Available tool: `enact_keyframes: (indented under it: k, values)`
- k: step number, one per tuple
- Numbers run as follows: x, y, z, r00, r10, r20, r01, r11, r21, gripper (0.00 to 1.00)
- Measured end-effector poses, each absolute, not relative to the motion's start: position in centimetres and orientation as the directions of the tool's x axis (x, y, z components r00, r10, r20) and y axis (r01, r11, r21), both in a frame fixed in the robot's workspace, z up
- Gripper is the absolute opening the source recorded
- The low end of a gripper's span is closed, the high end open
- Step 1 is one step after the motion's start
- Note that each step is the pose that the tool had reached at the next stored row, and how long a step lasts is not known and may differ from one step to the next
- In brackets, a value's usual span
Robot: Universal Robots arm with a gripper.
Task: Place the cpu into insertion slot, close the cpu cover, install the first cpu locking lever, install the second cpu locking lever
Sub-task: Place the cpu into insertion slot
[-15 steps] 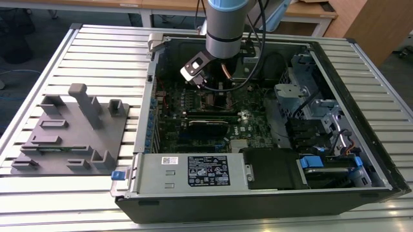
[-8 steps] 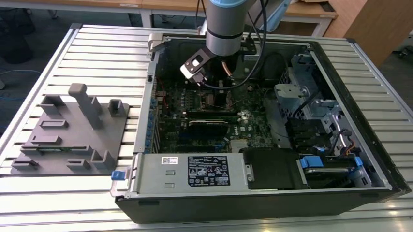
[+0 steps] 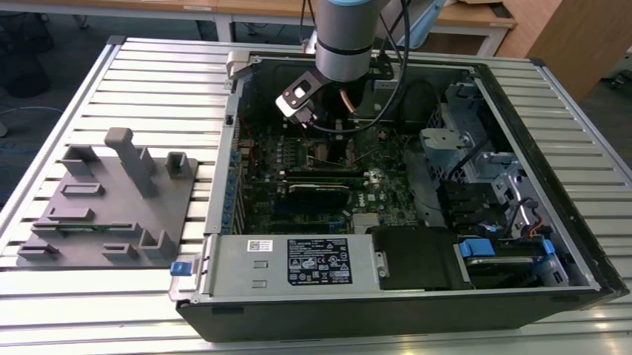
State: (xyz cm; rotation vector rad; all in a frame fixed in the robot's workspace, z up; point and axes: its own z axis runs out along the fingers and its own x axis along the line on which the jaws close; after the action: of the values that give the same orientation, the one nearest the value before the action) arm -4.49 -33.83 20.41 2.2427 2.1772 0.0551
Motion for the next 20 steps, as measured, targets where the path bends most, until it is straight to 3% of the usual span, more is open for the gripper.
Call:
enact_keyframes:
  k: [4,8,9,11,12,14,16,20]
  values:
    - [-4.49,-33.83,20.43,0.029,0.999,0.014,0.999,-0.03,0.035,0.6]
    - [-4.49,-33.83,20.44,0.029,0.999,0.014,0.999,-0.03,0.035,0.42]
    - [-4.49,-33.83,20.45,0.029,0.999,0.014,0.999,-0.03,0.036,0.42]
    - [-4.49,-33.83,20.46,0.029,0.999,0.014,0.999,-0.03,0.035,0.3]
    - [-4.49,-33.83,20.46,0.029,0.999,0.014,0.999,-0.03,0.035,0.3]
    - [-4.49,-33.83,20.47,0.029,0.999,0.014,0.999,-0.03,0.035,0.18]
    - [-4.49,-33.83,20.48,0.029,0.999,0.014,0.999,-0.03,0.035,0.12]
    - [-4.49,-33.83,20.49,0.029,0.999,0.014,0.999,-0.03,0.035,0.1]
